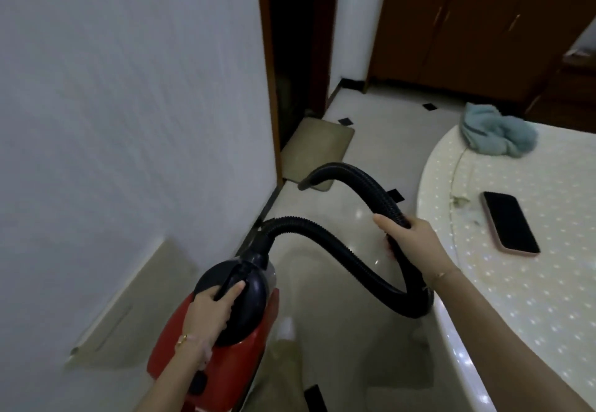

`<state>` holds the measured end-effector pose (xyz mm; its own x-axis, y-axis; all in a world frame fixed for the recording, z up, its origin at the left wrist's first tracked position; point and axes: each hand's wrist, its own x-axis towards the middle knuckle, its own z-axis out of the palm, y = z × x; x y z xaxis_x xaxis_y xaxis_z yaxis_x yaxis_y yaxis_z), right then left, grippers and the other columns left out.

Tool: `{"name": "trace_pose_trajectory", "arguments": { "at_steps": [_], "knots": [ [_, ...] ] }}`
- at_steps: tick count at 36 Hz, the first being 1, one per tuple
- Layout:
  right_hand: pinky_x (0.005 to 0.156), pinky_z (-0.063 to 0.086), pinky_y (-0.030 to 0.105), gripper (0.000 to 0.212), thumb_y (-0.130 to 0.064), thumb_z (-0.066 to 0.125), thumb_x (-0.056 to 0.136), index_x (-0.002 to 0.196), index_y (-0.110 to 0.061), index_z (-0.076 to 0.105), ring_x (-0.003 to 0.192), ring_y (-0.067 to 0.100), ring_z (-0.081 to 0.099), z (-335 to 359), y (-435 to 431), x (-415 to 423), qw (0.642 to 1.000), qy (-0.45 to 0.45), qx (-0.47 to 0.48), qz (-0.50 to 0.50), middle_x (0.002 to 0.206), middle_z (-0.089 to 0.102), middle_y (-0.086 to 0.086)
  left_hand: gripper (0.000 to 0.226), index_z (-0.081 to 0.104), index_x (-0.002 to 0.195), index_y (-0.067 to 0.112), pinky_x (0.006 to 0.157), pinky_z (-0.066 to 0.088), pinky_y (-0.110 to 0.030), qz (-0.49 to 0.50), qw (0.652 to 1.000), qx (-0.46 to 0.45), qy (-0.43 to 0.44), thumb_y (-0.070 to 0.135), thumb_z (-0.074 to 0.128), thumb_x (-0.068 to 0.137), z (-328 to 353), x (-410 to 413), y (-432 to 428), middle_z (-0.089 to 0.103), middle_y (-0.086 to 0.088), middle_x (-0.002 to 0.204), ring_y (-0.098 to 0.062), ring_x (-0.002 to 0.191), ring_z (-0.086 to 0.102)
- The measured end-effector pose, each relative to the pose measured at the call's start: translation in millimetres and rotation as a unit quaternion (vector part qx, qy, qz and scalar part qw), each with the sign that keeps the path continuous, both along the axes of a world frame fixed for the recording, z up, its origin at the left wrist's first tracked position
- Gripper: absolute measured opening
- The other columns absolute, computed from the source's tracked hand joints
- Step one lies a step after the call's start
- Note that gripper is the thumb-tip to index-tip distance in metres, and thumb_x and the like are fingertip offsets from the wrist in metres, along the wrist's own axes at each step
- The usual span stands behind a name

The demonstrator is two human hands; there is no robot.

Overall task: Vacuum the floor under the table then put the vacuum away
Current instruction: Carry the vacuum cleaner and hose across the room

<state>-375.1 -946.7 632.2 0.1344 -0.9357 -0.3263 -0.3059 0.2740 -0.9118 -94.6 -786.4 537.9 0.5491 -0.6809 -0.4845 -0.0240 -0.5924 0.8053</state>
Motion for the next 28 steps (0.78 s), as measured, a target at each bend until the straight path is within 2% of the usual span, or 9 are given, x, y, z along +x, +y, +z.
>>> {"name": "trace_pose_trajectory", "arguments": {
  "at_steps": [4, 7, 14, 18, 22, 28],
  "knots": [
    [0.039, 0.041, 0.016, 0.031, -0.035, 0.067, 0.084, 0.071, -0.009, 0.057, 0.036, 0.010, 0.049, 5.0, -58.5, 12.3, 0.999, 0.038, 0.001, -0.035, 0.052, 0.056, 0.004, 0.037, 0.053, 0.061, 0.015, 0.052, 0.026, -0.027, -0.061, 0.998, 0.014, 0.016, 0.040, 0.067, 0.084, -0.8, 21.0, -78.0, 0.040, 0.000, 0.047, -0.016, 0.045, 0.036],
    [0.038, 0.040, 0.014, 0.030, -0.034, 0.068, 0.084, 0.070, -0.010, 0.057, 0.034, 0.008, 0.049, 10.3, -99.6, 16.4, 0.997, 0.050, -0.004, -0.065, 0.050, 0.055, 0.002, 0.032, 0.058, 0.064, 0.017, 0.052, 0.026, -0.029, -0.100, 0.995, 0.020, 0.013, 0.040, 0.067, 0.084, 4.7, 33.7, -134.9, 0.040, -0.001, 0.049, -0.016, 0.047, 0.036],
    [0.051, 0.044, 0.029, 0.032, -0.039, 0.069, 0.081, 0.073, -0.011, 0.057, 0.041, 0.016, 0.051, 6.5, -189.6, 12.1, 0.992, 0.031, 0.011, -0.124, 0.045, 0.056, -0.003, 0.033, 0.055, 0.060, 0.020, 0.053, 0.027, -0.030, -0.155, 0.988, 0.015, -0.010, 0.040, 0.066, 0.084, 12.1, 49.4, -261.8, 0.042, -0.002, 0.050, -0.017, 0.049, 0.038],
    [0.049, 0.042, 0.028, 0.030, -0.036, 0.070, 0.082, 0.076, -0.008, 0.059, 0.039, 0.016, 0.049, 0.7, -256.6, 10.2, 0.990, 0.007, 0.015, -0.143, 0.047, 0.055, 0.000, 0.038, 0.052, 0.057, 0.017, 0.052, 0.026, -0.029, -0.161, 0.986, 0.032, -0.014, 0.040, 0.067, 0.084, 0.8, 53.5, -336.6, 0.040, 0.001, 0.045, -0.017, 0.045, 0.036],
    [0.047, 0.043, 0.027, 0.030, -0.034, 0.069, 0.083, 0.086, -0.005, 0.061, 0.044, 0.018, 0.049, -8.6, -340.4, 3.7, 0.987, -0.019, 0.020, -0.157, 0.058, 0.056, 0.008, 0.038, 0.052, 0.057, 0.016, 0.049, 0.026, -0.027, -0.157, 0.987, 0.040, -0.012, 0.036, 0.067, 0.086, -12.0, 50.2, -419.5, 0.041, 0.002, 0.042, -0.016, 0.042, 0.037],
    [0.051, 0.046, 0.026, 0.033, -0.036, 0.067, 0.083, 0.089, -0.005, 0.062, 0.047, 0.017, 0.052, -13.3, -470.8, -11.9, 0.991, -0.007, 0.028, -0.134, 0.062, 0.057, 0.008, 0.035, 0.057, 0.063, 0.009, 0.049, 0.030, -0.025, -0.141, 0.988, 0.056, 0.009, 0.034, 0.069, 0.085, -12.7, 34.3, -534.8, 0.047, -0.003, 0.047, -0.016, 0.044, 0.042]
  ]
}}
